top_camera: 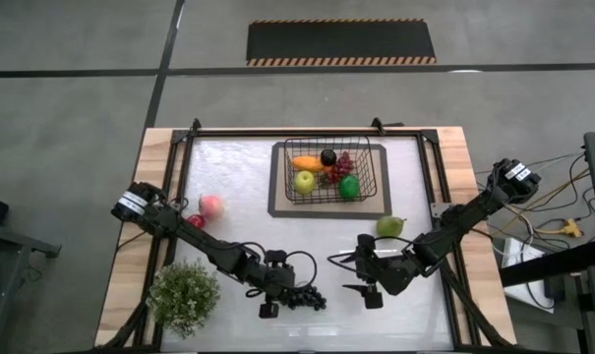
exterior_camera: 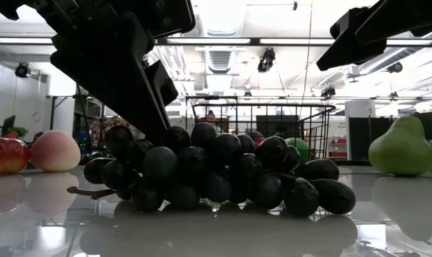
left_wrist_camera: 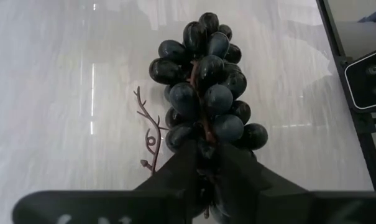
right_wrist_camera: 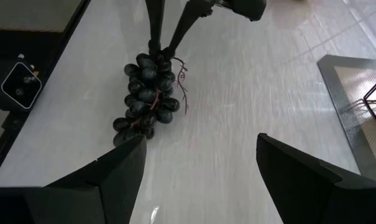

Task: Build produce basket
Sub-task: Put the black grapes into the black wire basket

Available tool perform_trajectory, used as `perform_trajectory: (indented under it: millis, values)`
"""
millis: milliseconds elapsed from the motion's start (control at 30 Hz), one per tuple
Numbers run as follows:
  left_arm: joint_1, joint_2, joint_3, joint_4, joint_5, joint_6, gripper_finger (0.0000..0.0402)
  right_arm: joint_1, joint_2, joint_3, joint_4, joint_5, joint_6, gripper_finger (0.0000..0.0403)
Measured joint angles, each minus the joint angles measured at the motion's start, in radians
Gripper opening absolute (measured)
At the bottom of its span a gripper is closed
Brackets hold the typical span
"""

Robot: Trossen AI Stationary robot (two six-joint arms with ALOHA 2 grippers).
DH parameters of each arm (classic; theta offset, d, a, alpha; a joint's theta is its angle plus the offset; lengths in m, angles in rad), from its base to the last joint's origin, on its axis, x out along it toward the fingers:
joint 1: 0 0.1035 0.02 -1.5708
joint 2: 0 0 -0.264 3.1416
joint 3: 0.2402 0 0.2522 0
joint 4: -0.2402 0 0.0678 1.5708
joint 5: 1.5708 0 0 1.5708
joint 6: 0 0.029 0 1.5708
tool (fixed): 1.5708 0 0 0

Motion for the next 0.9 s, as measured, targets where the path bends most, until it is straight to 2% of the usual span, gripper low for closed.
perform_trajectory:
  millis: [367,600,900]
  values:
    - [0.000,-0.032,0.013,0.002,-0.019,0.028,0.0040,0.000,0.000,0.000,0.000,0.000,0.001,0.0287]
    - [0.000,-0.125,0.039,0.013,-0.062,0.151,0.0040,0.000,-0.001,0.000,0.009,0.002,-0.043,0.0283]
    - [0.019,-0.249,0.038,0.112,-0.146,0.341,0.0040,0.000,-0.050,-0.002,0.006,0.001,-0.082,0.0283]
